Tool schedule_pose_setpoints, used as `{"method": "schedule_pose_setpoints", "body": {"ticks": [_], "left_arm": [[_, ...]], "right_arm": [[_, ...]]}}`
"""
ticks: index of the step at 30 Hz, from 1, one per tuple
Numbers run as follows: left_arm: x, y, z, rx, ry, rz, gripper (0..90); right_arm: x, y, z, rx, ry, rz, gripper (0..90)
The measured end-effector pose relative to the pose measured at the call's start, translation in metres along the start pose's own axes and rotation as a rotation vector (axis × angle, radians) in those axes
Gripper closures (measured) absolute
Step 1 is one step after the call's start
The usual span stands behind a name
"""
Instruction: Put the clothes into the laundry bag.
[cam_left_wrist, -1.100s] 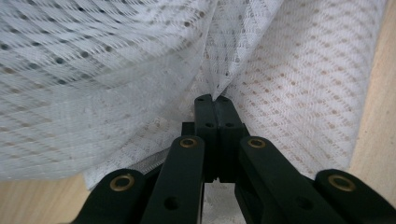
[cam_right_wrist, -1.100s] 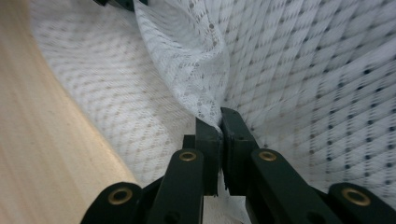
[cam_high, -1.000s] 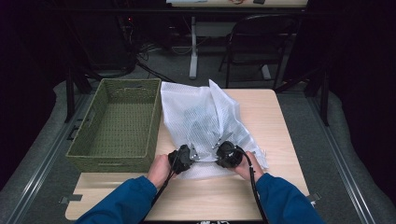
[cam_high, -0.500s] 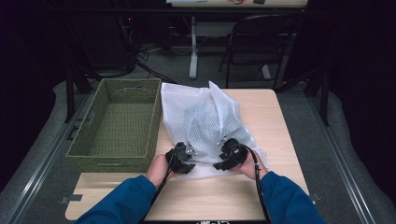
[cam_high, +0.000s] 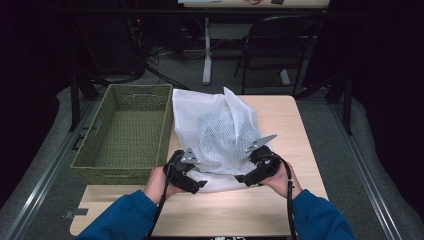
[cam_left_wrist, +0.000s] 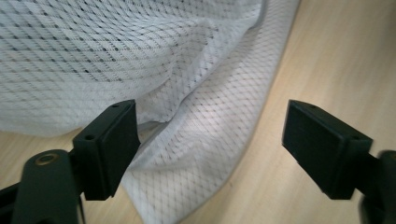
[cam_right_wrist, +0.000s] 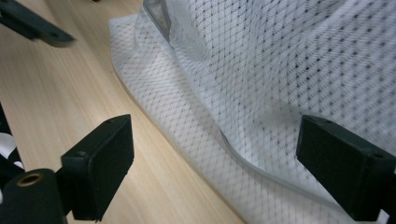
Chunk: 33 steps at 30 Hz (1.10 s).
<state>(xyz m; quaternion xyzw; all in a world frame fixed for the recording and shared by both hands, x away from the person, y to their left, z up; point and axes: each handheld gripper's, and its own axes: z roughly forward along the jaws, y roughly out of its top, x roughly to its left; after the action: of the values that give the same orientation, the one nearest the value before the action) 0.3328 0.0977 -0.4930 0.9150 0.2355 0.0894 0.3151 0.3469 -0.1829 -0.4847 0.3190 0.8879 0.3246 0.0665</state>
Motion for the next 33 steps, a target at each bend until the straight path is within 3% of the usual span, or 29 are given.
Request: {"method": "schedule_pose_setpoints", "body": {"ticks": [5, 12, 17, 24, 29, 33], "left_arm": [[-0.007, -0.01, -0.029, -0.048, 0.024, -0.021, 13.3], [-0.017, -0.035, -0.067, -0.049, 0.083, -0.043, 11.8], [-0.024, -0.063, -0.086, -0.03, 0.113, -0.072, 11.3], [-0.03, -0.097, -0.101, -0.024, 0.132, -0.162, 10.0], [-0.037, -0.118, -0.109, -0.079, 0.156, -0.226, 9.4], [-0.036, -0.122, -0.111, -0.096, 0.167, -0.24, 8.3]], "right_arm": [[0.01, -0.013, -0.023, -0.029, -0.049, 0.004, 8.9], [0.02, -0.041, -0.056, -0.055, -0.096, 0.024, 6.7], [0.026, -0.074, -0.08, -0.091, -0.14, 0.1, 8.5], [0.036, -0.119, -0.1, -0.093, -0.2, 0.181, 8.0], [0.041, -0.144, -0.113, -0.125, -0.232, 0.249, 8.1], [0.04, -0.151, -0.11, -0.092, -0.245, 0.273, 7.1]]}}
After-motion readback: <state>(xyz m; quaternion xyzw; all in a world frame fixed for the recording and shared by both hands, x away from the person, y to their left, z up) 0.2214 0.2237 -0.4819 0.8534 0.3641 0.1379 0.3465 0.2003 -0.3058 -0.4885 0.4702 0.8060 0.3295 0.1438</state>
